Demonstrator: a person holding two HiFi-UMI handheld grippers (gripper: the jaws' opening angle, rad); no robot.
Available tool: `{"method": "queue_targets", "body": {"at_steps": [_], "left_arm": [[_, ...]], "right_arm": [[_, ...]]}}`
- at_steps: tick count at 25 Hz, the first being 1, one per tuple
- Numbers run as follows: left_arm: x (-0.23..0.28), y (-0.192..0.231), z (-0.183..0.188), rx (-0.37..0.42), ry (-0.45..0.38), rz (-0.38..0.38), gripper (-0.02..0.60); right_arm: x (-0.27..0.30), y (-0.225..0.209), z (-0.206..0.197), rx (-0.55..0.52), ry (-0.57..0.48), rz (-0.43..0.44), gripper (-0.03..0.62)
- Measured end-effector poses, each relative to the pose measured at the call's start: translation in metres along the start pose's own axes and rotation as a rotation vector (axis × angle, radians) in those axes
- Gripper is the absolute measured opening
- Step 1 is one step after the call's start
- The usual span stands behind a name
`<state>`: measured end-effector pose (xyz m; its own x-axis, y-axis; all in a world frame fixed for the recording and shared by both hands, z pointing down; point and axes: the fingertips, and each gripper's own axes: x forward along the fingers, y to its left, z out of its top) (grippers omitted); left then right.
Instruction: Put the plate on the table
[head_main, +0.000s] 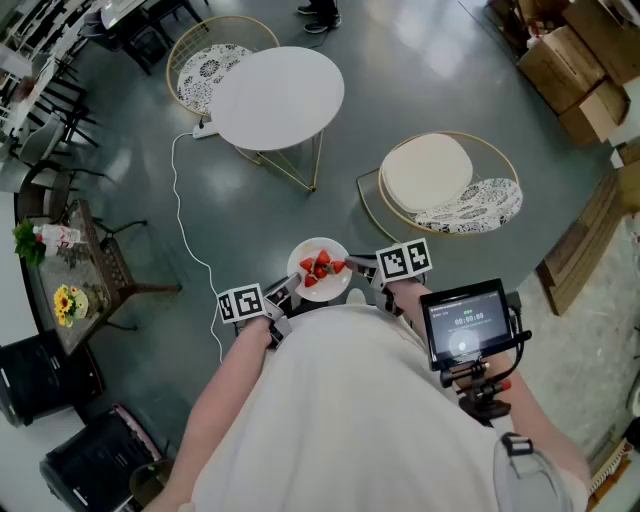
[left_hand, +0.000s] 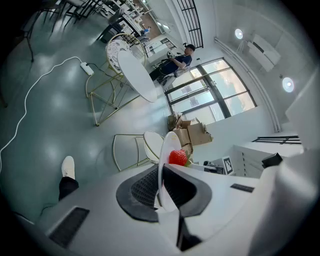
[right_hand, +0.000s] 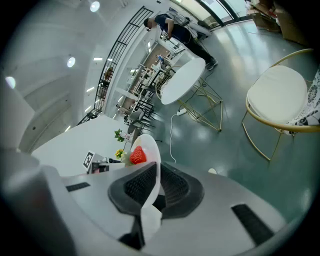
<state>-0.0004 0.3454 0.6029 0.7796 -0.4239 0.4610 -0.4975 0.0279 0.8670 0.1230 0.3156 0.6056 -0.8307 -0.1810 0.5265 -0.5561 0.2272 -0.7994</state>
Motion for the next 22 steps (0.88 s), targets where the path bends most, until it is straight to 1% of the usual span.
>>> {"method": "queue_targets", "body": {"at_steps": [5,10,15,18,22], "left_arm": [[-0.006,-0.005,-0.019,0.003,-0.031,0.035,0.014],[-0.005,-0.003,-0.043,-0.012,-0.067,0.066,0.015],[-0.007,-0.013,-0.06,0.009,-0.102,0.093,0.015],[-0.003,-0.016,-0.062,0.019,-0.122,0.106,0.015],[-0.006,-0.011,-0.049,0.013,-0.171,0.102,0.015]], "right_arm": [[-0.007,0.006,-0.015,-0.022,0.015,0.005,0.026],[-0.015,0.0,-0.034,0.0,0.004,0.009,0.026],[-0.028,0.003,-0.048,-0.007,0.037,0.015,0.026],[-0.032,-0.001,-0.049,0.016,0.029,0.023,0.026],[-0.024,-0.001,-0.044,0.044,0.009,0.041,0.026]]}}
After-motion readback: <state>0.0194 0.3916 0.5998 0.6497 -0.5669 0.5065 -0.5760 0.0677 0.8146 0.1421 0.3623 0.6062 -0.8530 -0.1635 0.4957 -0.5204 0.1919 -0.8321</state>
